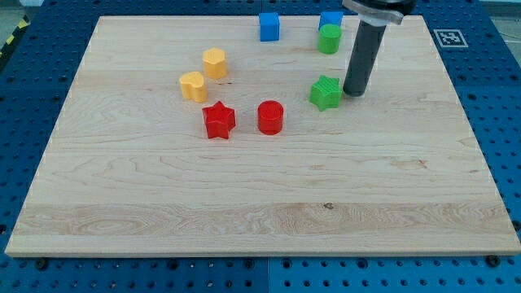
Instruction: Separate the green circle and the blue triangle
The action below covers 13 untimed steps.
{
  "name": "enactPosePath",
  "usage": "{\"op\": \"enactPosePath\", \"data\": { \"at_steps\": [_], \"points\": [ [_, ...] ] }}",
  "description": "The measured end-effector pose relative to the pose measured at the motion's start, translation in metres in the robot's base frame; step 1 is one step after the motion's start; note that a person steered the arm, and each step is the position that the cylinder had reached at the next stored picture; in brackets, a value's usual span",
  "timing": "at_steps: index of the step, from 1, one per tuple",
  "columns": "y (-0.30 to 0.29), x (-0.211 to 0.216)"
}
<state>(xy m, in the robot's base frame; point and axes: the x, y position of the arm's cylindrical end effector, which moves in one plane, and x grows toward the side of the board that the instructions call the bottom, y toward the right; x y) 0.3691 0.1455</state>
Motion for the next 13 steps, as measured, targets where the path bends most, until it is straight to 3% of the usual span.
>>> {"op": "enactPosePath", "data": {
  "at_steps": [1,2,3,4,5,7,10,13],
  "points": [
    [0.028,-0.024],
    [0.059,-0.075],
    [0.050,-0.120],
    [0.002,-0.135],
    [-0.025,-0.138],
    [-0.030,-0.088],
    [-0.093,-0.087],
    [-0.041,-0.061]
  ]
}}
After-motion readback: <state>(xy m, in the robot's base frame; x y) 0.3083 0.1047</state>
